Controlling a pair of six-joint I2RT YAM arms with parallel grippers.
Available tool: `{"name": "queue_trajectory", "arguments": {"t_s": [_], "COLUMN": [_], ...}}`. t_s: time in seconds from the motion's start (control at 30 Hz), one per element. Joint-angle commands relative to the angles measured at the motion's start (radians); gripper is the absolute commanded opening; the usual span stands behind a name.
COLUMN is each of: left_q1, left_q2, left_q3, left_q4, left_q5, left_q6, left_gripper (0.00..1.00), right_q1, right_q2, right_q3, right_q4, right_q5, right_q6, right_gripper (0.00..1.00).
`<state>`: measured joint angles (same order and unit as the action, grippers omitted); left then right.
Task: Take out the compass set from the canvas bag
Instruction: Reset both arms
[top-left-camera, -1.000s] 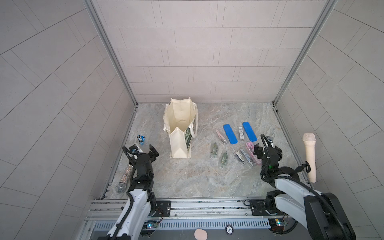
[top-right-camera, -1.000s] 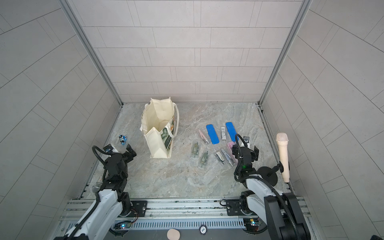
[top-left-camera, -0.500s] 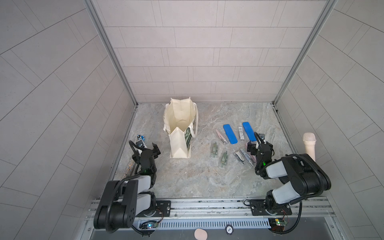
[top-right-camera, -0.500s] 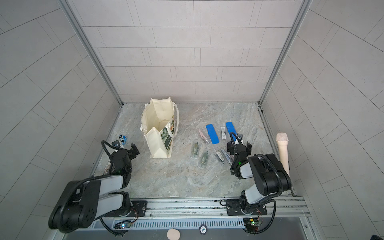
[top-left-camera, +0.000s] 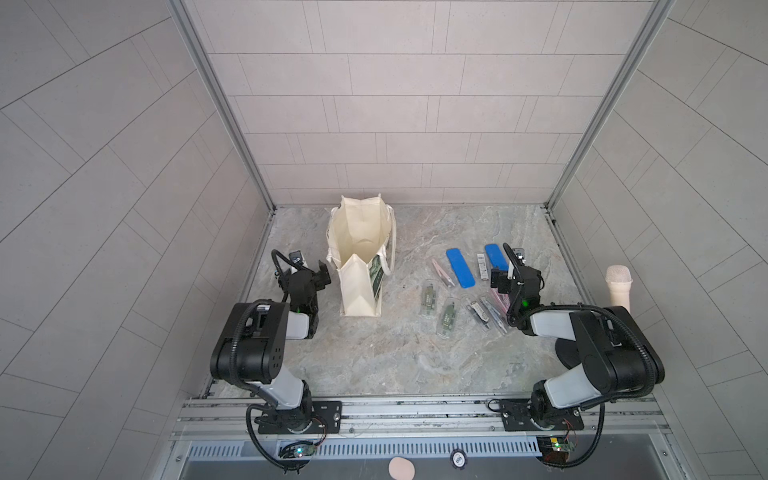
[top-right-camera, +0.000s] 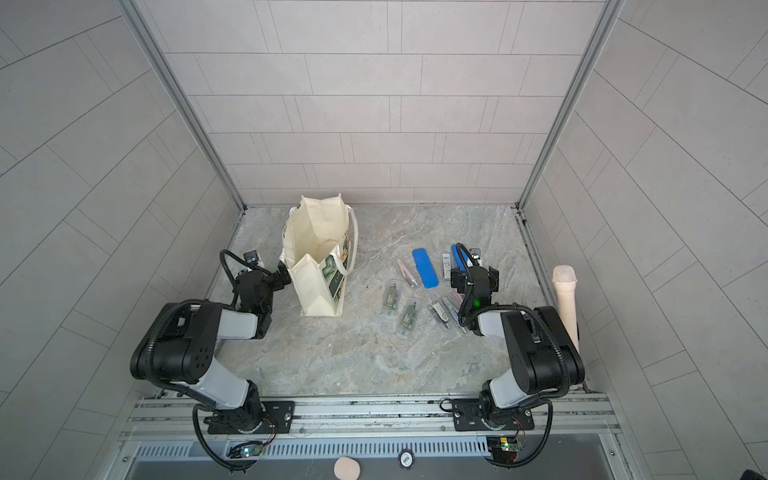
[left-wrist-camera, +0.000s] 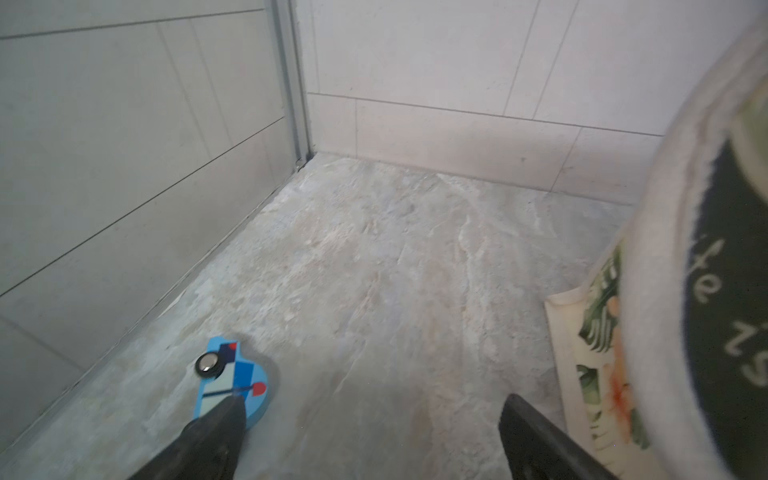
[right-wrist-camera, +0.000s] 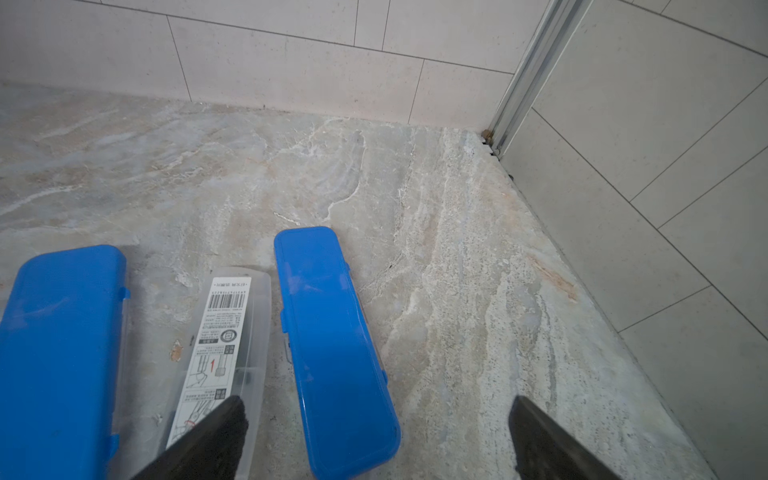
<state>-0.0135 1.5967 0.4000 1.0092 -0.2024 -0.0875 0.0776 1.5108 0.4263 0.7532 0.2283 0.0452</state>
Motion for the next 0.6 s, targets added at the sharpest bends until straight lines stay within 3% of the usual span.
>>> {"name": "queue_trajectory", "arguments": {"t_s": [0.0,0.57], "left_q1": [-0.014,-0.017], "left_q2": [-0.006,-0.01], "left_q3": [-0.007,-0.011], "left_q4": [-0.075,-0.072], "left_q5": [0.009,0.014], "left_q6": [0.049,0.05], "left_gripper": [1.0,1.0], "right_q1": [-0.003,-0.003], "right_q2": [-0.001,0.0], "right_q3": [0.004,0.006], "right_q4": [-0.026,-0.028], "right_q5": [0.002,0.002], "right_q6": [-0.003,-0.005], "right_gripper": [1.0,1.0]}}
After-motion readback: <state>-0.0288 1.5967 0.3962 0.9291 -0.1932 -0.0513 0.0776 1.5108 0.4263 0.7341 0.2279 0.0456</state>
